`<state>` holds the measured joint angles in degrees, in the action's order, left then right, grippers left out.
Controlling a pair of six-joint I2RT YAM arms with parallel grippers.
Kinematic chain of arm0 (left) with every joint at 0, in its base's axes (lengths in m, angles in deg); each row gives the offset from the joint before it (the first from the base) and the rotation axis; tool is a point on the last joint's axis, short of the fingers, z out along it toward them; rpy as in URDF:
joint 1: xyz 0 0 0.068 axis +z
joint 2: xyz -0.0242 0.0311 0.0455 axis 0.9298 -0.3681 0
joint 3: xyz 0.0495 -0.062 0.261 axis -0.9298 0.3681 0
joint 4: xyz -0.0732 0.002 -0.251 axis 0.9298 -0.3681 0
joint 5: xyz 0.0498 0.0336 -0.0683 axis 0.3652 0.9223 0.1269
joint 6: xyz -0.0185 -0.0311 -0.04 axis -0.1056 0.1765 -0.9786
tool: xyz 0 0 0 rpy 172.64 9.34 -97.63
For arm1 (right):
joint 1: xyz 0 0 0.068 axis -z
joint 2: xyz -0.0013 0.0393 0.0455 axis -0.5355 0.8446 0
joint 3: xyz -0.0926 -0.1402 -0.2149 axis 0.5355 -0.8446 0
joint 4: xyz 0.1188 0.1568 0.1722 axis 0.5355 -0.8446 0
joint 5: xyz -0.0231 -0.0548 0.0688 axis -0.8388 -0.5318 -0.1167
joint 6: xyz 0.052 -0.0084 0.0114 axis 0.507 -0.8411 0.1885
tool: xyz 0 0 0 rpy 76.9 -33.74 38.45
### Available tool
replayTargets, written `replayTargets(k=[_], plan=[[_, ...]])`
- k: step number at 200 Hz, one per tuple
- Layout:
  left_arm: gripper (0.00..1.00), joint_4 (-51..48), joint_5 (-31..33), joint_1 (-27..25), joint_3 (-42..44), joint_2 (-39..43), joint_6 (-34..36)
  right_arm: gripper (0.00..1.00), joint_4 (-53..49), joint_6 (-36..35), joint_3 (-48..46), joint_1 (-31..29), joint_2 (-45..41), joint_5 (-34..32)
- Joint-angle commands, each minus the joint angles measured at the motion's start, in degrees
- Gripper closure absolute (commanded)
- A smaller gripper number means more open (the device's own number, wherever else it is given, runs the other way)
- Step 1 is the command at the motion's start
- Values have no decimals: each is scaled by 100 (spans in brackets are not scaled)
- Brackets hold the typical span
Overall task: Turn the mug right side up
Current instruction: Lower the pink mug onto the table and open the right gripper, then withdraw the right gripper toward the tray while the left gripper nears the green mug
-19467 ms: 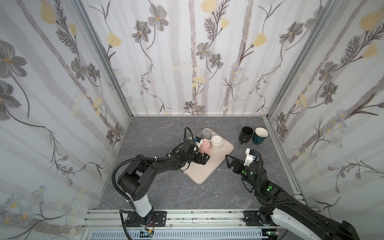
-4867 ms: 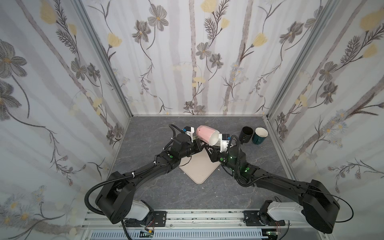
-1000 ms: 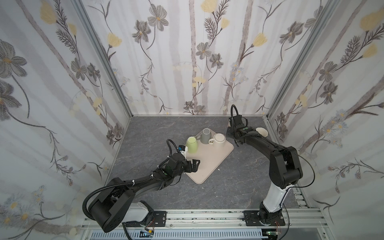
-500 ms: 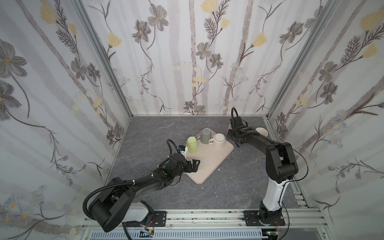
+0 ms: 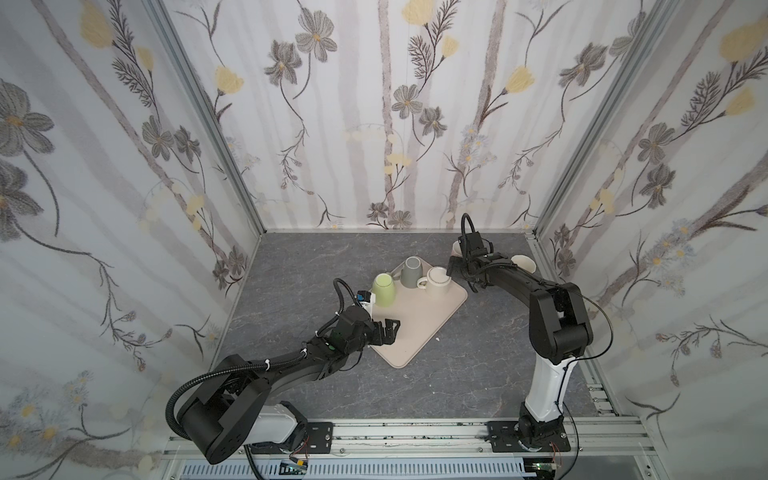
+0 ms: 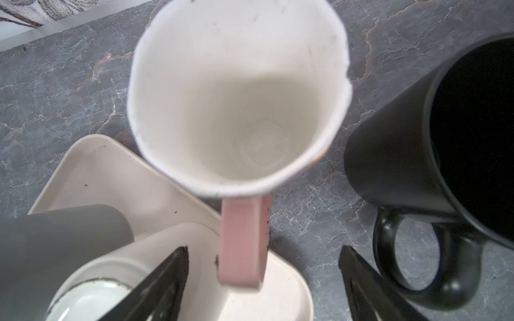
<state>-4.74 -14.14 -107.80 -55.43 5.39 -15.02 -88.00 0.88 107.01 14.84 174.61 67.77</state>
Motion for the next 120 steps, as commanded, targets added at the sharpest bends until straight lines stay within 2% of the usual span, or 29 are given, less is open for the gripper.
replayTargets(k=[1,48,76,101,108,120], plan=[[0,11,18,2,-50,9,-17,15,104,25,12,-13,-182,-166],[0,-211,184,2,-83,75,-10,11,167,16,-257,-95,-966,-172],[0,-568,515,2,-184,228,56,6,399,57,-885,-309,-1789,-202],[0,-825,1024,2,-278,534,377,4,808,142,-1702,-1139,-2695,-1147],[0,-892,1165,-2,-271,647,440,4,953,206,-1880,-1352,-2816,-1130],[0,-930,1319,8,-225,837,513,3,1225,406,-2146,-1618,-3063,-738]])
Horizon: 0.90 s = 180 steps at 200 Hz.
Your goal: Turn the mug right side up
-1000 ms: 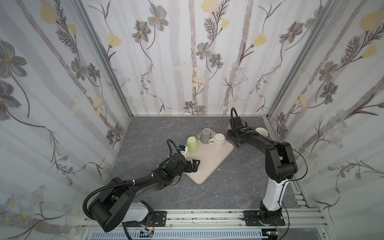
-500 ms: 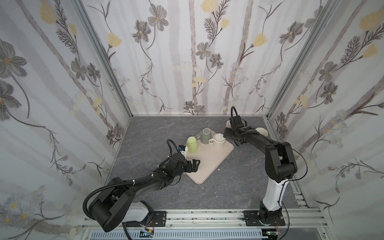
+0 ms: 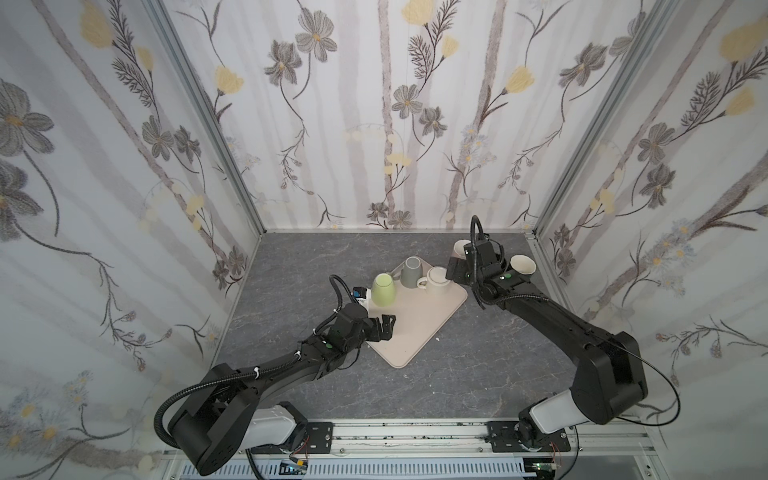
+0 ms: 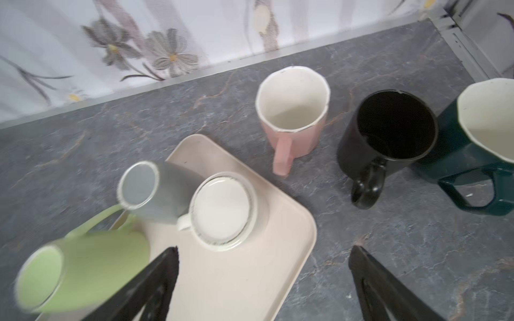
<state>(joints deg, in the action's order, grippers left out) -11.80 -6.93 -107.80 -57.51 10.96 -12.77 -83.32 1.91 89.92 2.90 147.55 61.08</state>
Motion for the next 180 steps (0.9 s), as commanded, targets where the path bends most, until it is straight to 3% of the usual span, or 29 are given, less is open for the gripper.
replayTargets(k=[1,46,87,132,180], plan=[[0,-218,606,10,-8,296,295,3,783,320,-461,-444,-371,-37],[0,-345,1078,55,-159,626,314,2,2221,951,-1743,-1158,-1053,355],[0,-527,799,72,-666,67,277,2,2989,1322,-2917,-1288,-1866,644],[0,-698,195,73,-1427,-614,231,0,3460,1445,-4187,-1281,-3129,628],[0,-1220,-924,63,-2840,-2061,159,0,3772,1303,-5175,-1267,-4323,546]])
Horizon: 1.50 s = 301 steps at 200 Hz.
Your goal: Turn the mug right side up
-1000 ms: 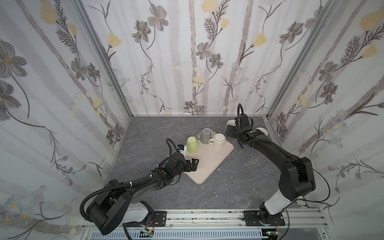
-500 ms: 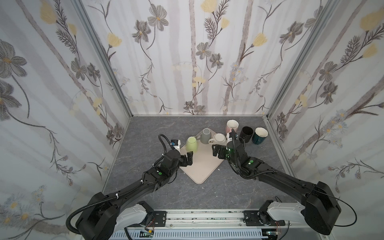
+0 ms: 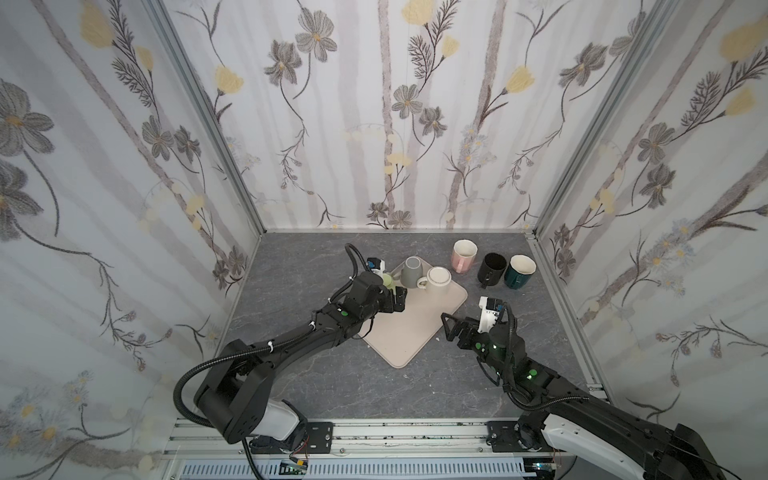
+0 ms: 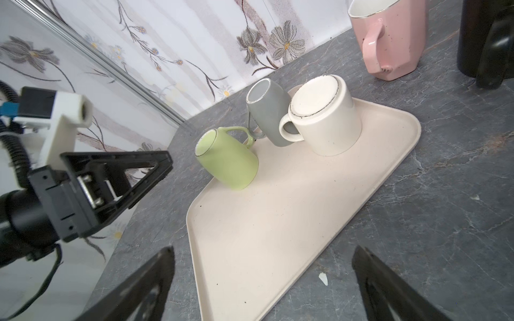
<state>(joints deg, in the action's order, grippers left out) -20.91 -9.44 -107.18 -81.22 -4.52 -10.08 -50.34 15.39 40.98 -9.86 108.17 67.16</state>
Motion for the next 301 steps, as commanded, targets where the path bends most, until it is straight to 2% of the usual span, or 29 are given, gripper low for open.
replayTargets(k=[1,32,65,116,143,202,301], plan=[[0,-288,-694,2,-481,-544,-113,0,473,-51,-297,16,-397,-64],[0,47,-1162,-65,-948,-1250,-232,0,236,-108,-663,33,-1223,-233],[0,-328,-1503,-188,-1768,-1937,-48,0,-94,-94,-1047,56,-2145,-367],[0,-931,-1289,-393,-2749,-2663,267,0,-742,52,-1519,120,-3532,-585],[0,-1174,-1071,-444,-3186,-2956,420,0,-980,63,-1610,166,-3984,-597],[0,-1404,-560,-546,-3689,-3263,911,0,-1083,107,-1550,295,-3857,-410],[0,-1917,-625,-541,-5003,-4182,1367,0,-1153,119,-1361,470,-3545,-207]])
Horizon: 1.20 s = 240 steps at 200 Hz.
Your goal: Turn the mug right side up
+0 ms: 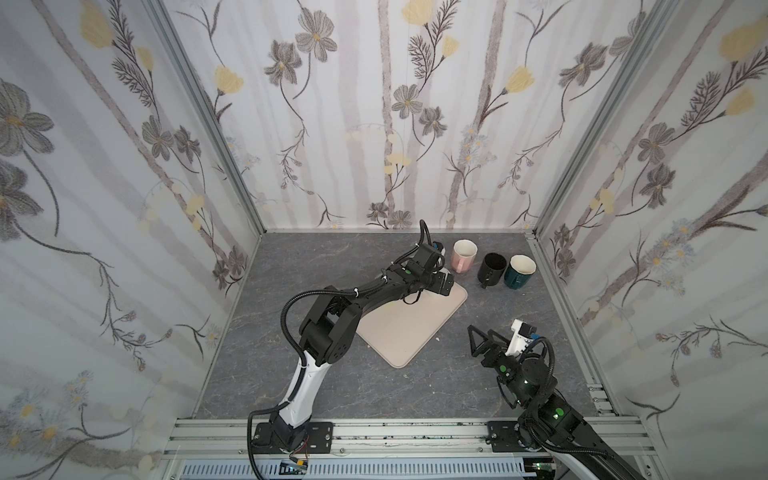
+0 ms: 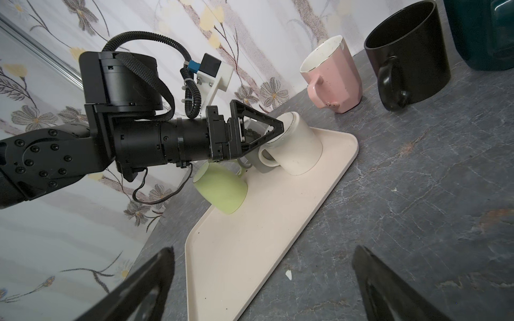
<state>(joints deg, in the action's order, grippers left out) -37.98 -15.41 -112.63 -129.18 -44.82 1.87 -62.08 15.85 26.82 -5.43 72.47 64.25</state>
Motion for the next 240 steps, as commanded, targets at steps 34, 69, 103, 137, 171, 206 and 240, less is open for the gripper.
replayTargets(k=[34,69,103,137,171,206,240], plan=[[0,-310,-17,-23,-160,-180,167,0,-22,132,60,110,48,178],[0,-414,-69,-170,168,80,26,0,-35,225,114,267,153,344],[0,-437,-46,-390,474,450,-265,0,-28,233,294,477,576,567],[0,-338,-244,-519,783,764,-618,0,-78,168,624,642,1246,839],[0,-194,70,-512,1581,1444,-854,0,-481,-81,1241,765,2225,1009],[0,244,403,-453,2790,2286,-1002,0,-614,-372,1936,770,3347,1096],[0,724,851,-356,3961,2960,-1075,4,-534,-223,2578,763,4358,1028]])
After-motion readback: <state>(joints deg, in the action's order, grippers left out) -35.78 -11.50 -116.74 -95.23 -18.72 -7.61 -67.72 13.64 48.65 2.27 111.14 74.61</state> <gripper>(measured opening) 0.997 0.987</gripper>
